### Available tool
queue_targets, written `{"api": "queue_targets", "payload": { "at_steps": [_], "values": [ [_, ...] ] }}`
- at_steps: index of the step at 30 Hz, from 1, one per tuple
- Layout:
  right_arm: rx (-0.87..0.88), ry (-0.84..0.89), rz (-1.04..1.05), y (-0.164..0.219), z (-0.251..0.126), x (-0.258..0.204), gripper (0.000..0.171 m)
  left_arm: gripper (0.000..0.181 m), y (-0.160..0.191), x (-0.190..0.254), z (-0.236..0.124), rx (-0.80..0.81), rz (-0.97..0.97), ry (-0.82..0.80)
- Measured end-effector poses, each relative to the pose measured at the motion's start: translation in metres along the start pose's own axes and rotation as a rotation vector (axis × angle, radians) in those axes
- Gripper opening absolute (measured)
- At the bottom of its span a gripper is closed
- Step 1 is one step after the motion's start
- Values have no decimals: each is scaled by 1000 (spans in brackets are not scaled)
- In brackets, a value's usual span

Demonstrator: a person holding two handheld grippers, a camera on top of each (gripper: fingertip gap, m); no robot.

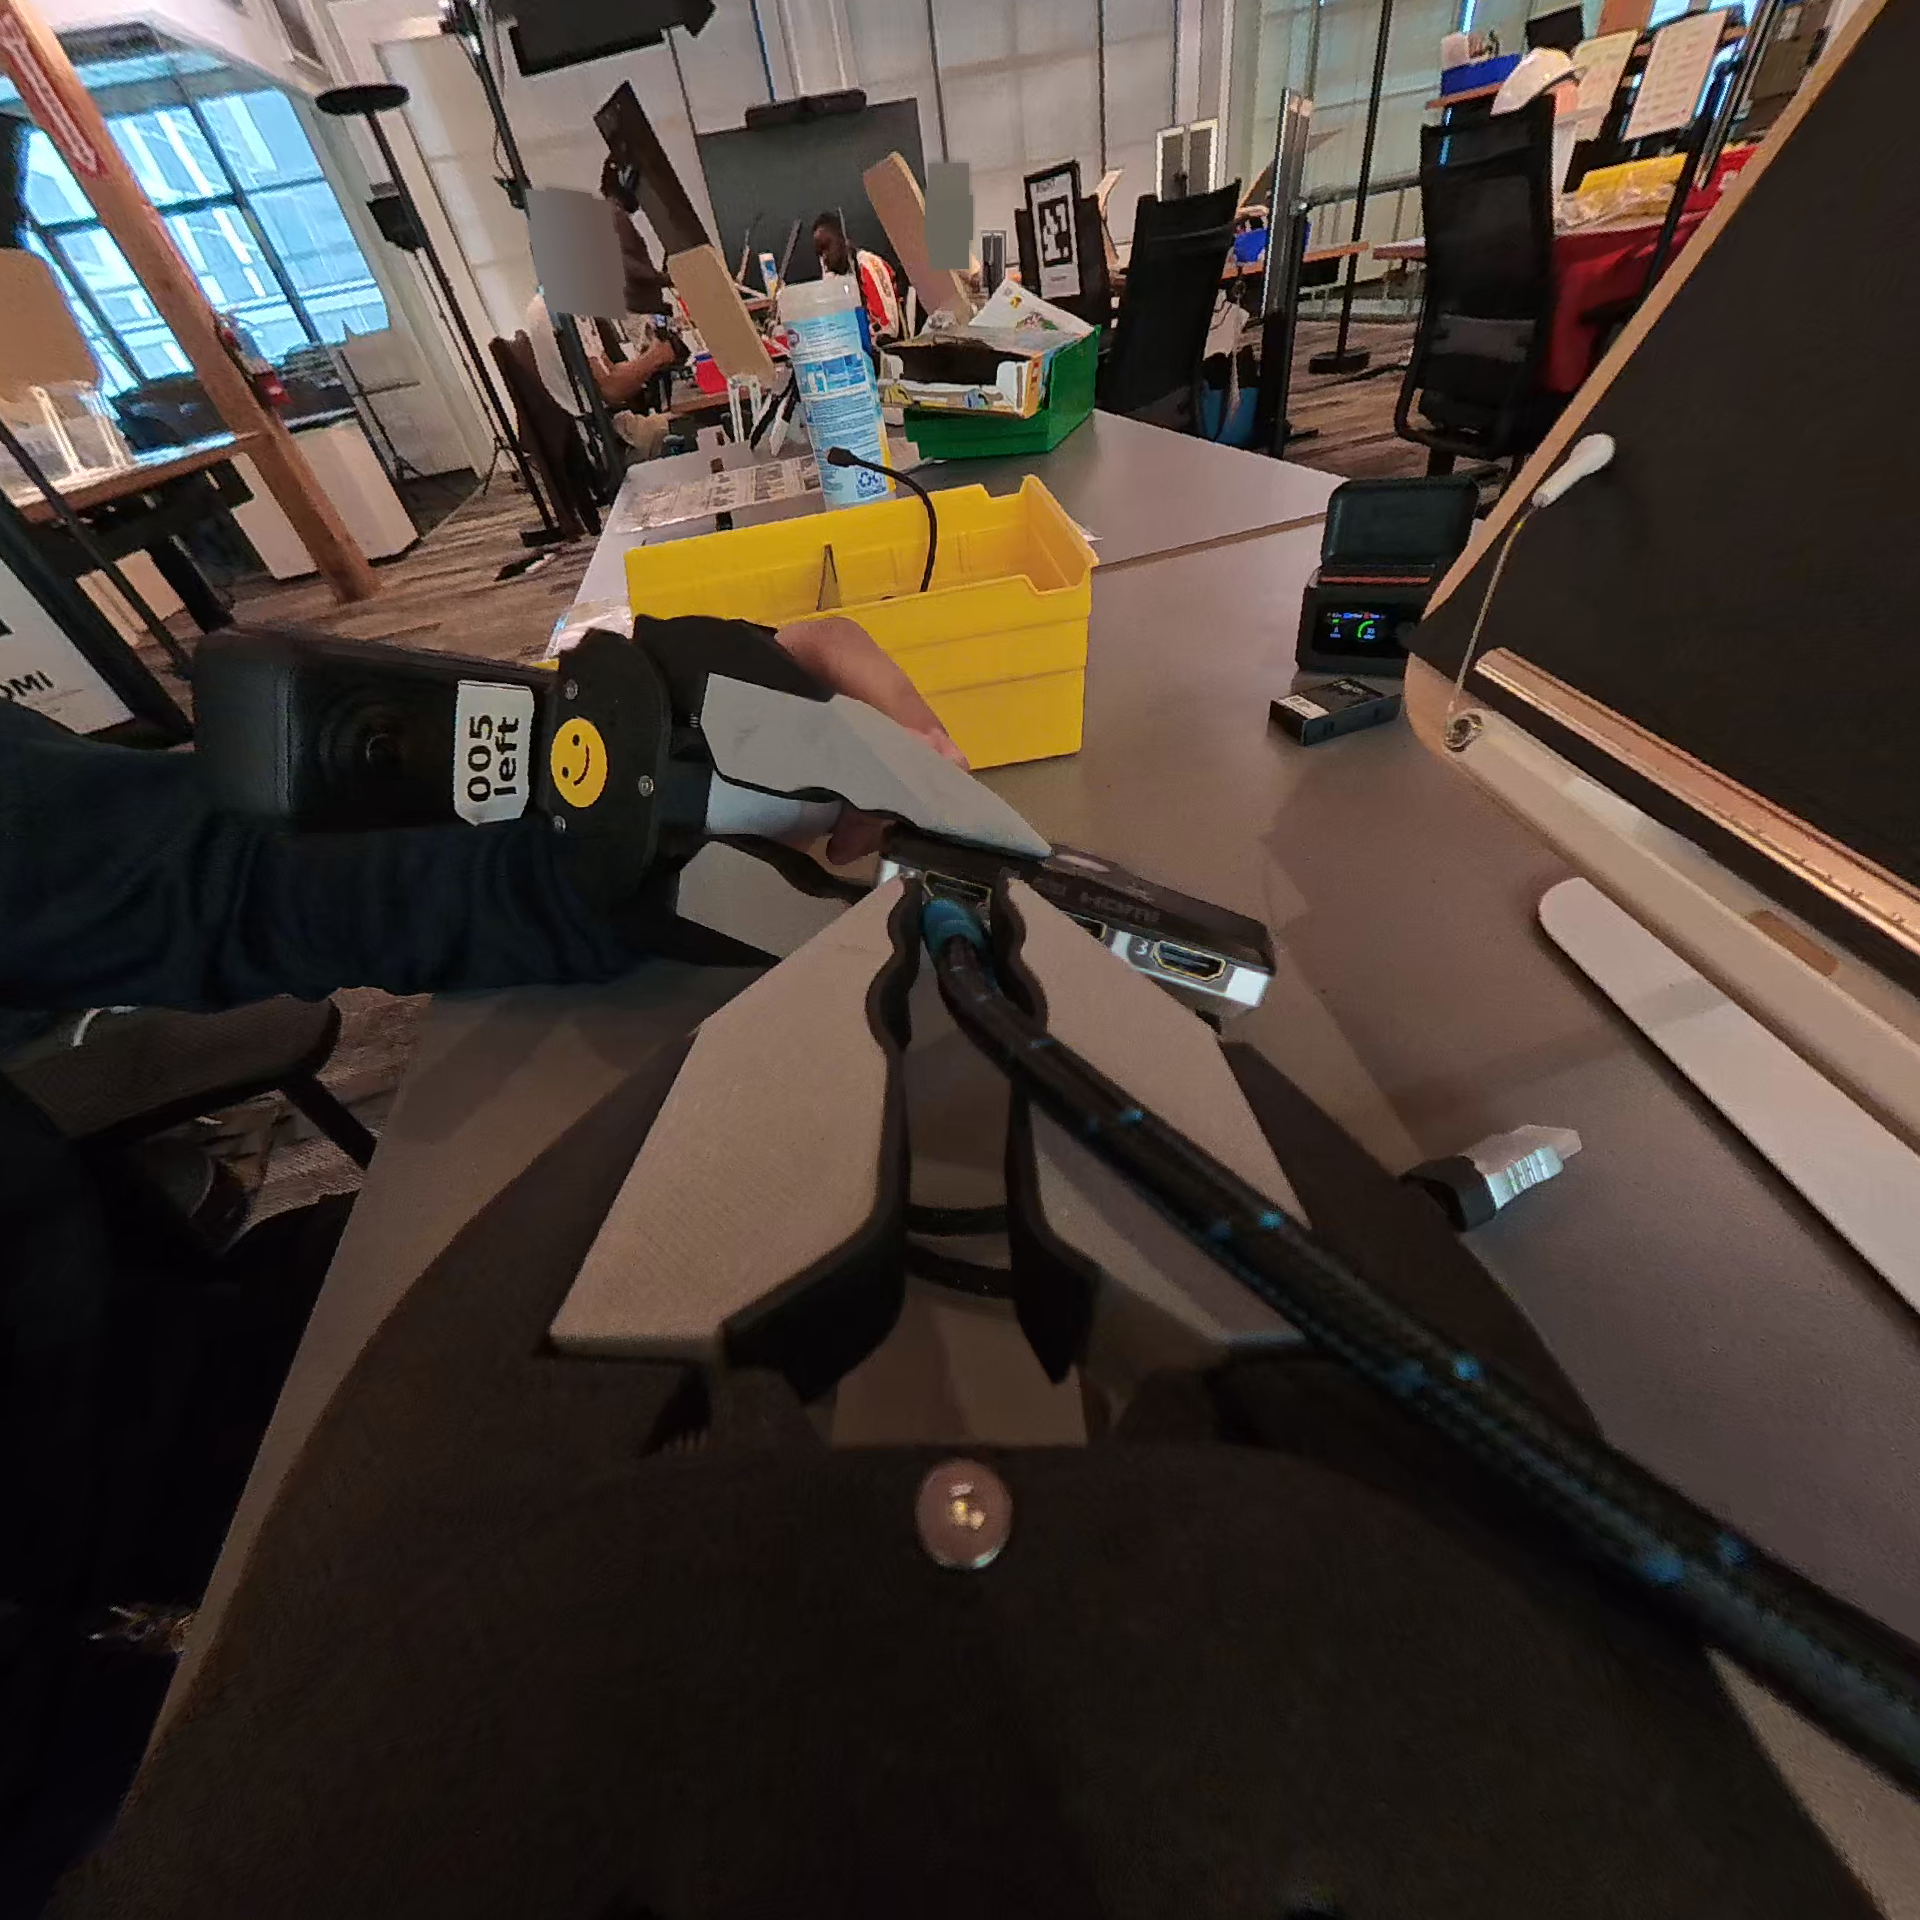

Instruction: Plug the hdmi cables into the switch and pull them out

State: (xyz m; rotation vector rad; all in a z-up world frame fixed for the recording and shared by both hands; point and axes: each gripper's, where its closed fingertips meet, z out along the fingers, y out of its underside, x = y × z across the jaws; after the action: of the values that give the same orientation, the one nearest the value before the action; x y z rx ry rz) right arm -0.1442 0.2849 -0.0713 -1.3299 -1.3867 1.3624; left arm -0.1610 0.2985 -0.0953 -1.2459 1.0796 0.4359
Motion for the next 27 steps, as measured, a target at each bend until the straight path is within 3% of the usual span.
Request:
{"api": "queue_targets", "payload": {
  "at_steps": [6, 10, 14, 17, 23, 25, 27],
  "values": [
    [-41, 33, 22, 9, 4, 7, 10, 18, 14, 13, 7, -62, 30, 50],
    [-42, 25, 11, 9, 5, 5, 11, 18, 20, 40, 5, -92, -92, 257],
    [-25, 5, 22, 7, 3, 3, 10, 21, 26, 49, 3, -125, -189, 332],
    [-34, 14, 28, 9, 4, 5, 11, 30, 23, 46, 1, -115, -244, 327],
    [-31, -7, 51, 9, 6, 3, 10, 30, -6, 4, -7, 7, -370, 193],
    [-23, -25, 62, 8, 7, 0, 10, 30, -5, 1, -2, -13, -317, 135],
    [-18, -35, 68, 7, 9, -2, 11, 19, -10, 6, 0, -2, -233, 107]
  ]
}}
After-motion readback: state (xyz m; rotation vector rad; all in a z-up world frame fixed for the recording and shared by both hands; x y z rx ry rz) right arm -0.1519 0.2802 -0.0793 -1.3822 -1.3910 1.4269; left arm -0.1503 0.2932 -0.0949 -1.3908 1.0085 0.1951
